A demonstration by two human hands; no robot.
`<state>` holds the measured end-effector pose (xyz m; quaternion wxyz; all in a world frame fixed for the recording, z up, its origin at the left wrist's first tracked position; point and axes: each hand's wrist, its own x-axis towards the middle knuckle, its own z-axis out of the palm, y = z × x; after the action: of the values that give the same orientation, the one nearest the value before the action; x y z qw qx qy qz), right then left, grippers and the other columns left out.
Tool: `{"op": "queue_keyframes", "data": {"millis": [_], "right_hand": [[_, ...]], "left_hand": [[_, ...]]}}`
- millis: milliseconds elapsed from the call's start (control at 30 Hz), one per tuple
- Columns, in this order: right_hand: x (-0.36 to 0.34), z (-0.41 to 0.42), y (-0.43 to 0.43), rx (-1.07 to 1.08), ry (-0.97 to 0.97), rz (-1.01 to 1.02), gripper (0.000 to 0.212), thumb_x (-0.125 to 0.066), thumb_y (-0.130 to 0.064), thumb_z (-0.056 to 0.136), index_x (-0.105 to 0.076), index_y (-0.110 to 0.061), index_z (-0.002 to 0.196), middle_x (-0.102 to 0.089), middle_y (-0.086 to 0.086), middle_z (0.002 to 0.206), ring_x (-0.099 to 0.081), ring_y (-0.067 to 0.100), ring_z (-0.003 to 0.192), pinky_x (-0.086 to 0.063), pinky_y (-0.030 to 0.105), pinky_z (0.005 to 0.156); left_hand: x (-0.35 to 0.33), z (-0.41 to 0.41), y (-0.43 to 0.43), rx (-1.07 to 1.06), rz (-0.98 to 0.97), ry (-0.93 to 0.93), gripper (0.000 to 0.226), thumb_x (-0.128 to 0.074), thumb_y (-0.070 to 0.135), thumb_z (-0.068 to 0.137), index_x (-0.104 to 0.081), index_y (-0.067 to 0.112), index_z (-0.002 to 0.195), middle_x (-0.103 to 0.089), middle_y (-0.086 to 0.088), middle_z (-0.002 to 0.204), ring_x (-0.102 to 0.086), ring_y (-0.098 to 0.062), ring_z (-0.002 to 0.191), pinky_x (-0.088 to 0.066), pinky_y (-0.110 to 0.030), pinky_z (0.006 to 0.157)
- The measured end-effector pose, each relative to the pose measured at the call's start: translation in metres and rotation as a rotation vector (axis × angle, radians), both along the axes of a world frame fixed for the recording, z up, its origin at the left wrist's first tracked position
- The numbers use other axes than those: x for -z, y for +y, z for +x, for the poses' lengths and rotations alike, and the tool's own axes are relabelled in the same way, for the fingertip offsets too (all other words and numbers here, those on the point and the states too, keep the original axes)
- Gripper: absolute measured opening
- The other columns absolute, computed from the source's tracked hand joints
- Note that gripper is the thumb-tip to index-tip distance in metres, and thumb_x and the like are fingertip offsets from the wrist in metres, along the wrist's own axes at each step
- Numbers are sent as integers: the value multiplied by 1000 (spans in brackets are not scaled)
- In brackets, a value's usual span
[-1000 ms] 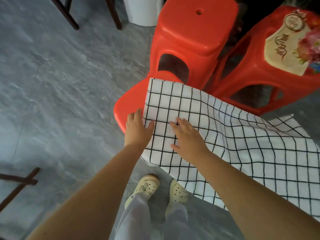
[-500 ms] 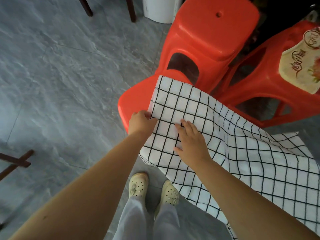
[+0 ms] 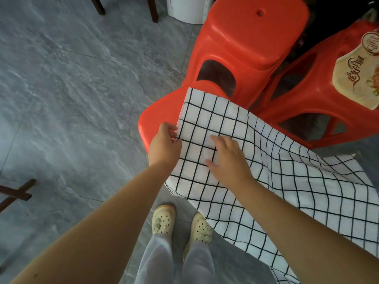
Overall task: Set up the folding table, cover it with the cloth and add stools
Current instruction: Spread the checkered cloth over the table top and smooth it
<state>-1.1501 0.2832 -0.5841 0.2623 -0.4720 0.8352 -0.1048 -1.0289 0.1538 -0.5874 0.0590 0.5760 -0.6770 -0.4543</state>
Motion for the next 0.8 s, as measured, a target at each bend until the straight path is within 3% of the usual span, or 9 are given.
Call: {"op": "queue_keyframes", "data": {"millis": [100, 233, 367, 500, 800], "right_hand": [[-4, -26, -35, 48, 54, -144, 53, -64, -17, 85, -46, -7, 134, -47, 11, 135, -41, 29, 126, -39, 44, 104], [-1, -62, -91, 44, 82, -184, 52, -58, -8, 87, -43, -5, 137, -43, 14, 143, -38, 32, 131, -32, 40, 108], [6, -78, -124, 46, 112, -81, 51, -49, -13, 93, -38, -10, 142, -46, 16, 137, -40, 34, 128, -36, 44, 105], [13, -84, -133, 51, 134, -26, 42, -50, -16, 93, -48, -12, 134, -48, 14, 129, -40, 32, 124, -38, 43, 102], [14, -94, -138, 65, 68, 11, 24, -62, -24, 88, -59, -15, 110, -55, 10, 114, -47, 29, 113, -43, 43, 93]], "left_hand": [[3, 4, -1, 16, -22, 13, 32, -57, 8, 84, -49, 25, 110, -55, 16, 88, -55, -3, 75, -36, -19, 55], [9, 7, -1, 48, -58, 15, 33, -57, 9, 84, -49, 29, 110, -55, 18, 88, -54, 1, 74, -39, -22, 57], [14, 9, -3, 59, -52, 24, 33, -57, 9, 85, -49, 28, 111, -56, 17, 90, -53, -2, 74, -39, -25, 60], [18, 11, -4, 36, 7, 61, 33, -59, 8, 85, -49, 30, 108, -55, 17, 87, -52, 7, 73, -36, -12, 60], [20, 8, -4, 23, 5, 59, 33, -59, 8, 84, -50, 30, 108, -56, 16, 89, -54, 1, 76, -46, -21, 68]]}}
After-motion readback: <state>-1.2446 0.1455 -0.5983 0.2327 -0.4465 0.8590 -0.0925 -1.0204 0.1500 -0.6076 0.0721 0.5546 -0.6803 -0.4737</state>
